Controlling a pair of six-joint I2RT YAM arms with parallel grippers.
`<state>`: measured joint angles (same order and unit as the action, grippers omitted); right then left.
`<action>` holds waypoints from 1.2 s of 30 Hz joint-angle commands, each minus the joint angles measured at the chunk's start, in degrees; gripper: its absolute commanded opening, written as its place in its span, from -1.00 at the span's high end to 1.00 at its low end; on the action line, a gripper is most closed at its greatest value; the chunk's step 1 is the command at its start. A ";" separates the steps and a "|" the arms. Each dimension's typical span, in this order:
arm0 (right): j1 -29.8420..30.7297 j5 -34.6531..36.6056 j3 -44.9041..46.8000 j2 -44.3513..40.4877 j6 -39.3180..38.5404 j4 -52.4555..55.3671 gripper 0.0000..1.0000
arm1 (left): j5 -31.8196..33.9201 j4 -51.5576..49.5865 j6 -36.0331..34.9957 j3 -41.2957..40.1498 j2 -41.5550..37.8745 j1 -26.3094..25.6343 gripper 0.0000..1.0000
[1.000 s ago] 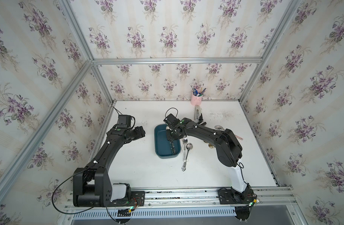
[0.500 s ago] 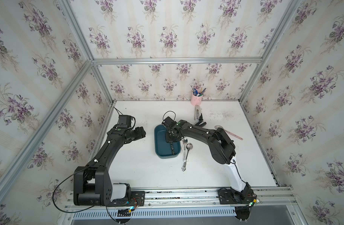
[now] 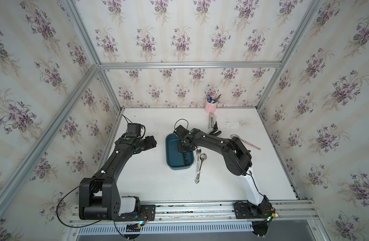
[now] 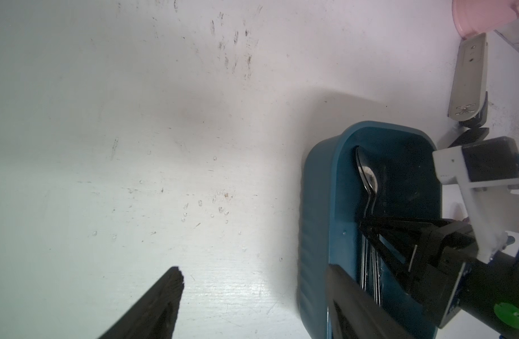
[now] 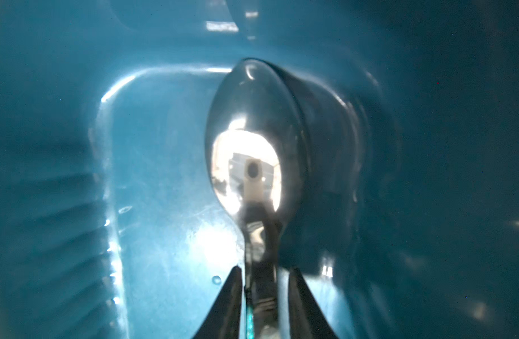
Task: Put the spoon into the storage box
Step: Place the spoon in the storage box, then pick up the spoon from the center of the board.
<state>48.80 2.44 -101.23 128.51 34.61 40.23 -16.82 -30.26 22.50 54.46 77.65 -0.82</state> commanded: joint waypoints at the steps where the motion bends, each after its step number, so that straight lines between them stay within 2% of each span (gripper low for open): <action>1: 0.03 1.05 -0.27 -1.10 0.03 0.94 0.26 | -0.61 0.20 0.17 0.72 0.22 -0.18 -0.59; 9: 0.07 3.42 -1.58 -5.84 -1.23 3.59 0.16 | 0.08 -0.59 -0.44 3.63 0.56 -2.19 -0.59; 13: -0.16 6.02 -0.64 -11.47 -9.47 4.48 0.18 | 1.62 -1.41 -1.32 6.35 1.11 -5.12 -0.59; 16: -1.42 8.35 1.84 -16.40 -17.98 5.08 0.20 | 6.65 -2.64 -4.41 9.02 1.73 -9.82 -0.60; 19: -3.84 12.11 6.05 -21.82 -25.27 5.47 0.23 | 8.34 -3.48 -6.18 11.39 2.92 -13.56 -0.60; 26: -17.13 8.19 20.46 -35.55 -40.01 -0.18 0.21 | 7.27 -2.42 -7.52 13.71 5.12 -18.23 -0.60; 29: -24.77 9.07 26.55 -39.22 -46.21 -4.80 0.13 | 6.59 -2.27 -8.23 14.49 5.54 -19.28 -0.61; 30: -28.02 7.31 28.72 -40.01 -47.66 -6.88 0.10 | 6.09 -2.03 -8.34 14.60 5.66 -19.47 -0.61; 33: -37.64 2.21 31.18 -38.37 -49.20 -10.51 0.11 | 5.31 -1.34 -8.35 14.45 6.11 -19.83 -0.61; 36: -44.44 -0.19 27.71 -33.19 -49.53 -8.06 0.11 | 5.09 -1.29 -8.26 14.46 6.24 -20.18 -0.61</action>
<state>8.19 7.11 -71.44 92.47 -11.53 33.58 -10.81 -32.23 15.00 68.77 83.79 -20.73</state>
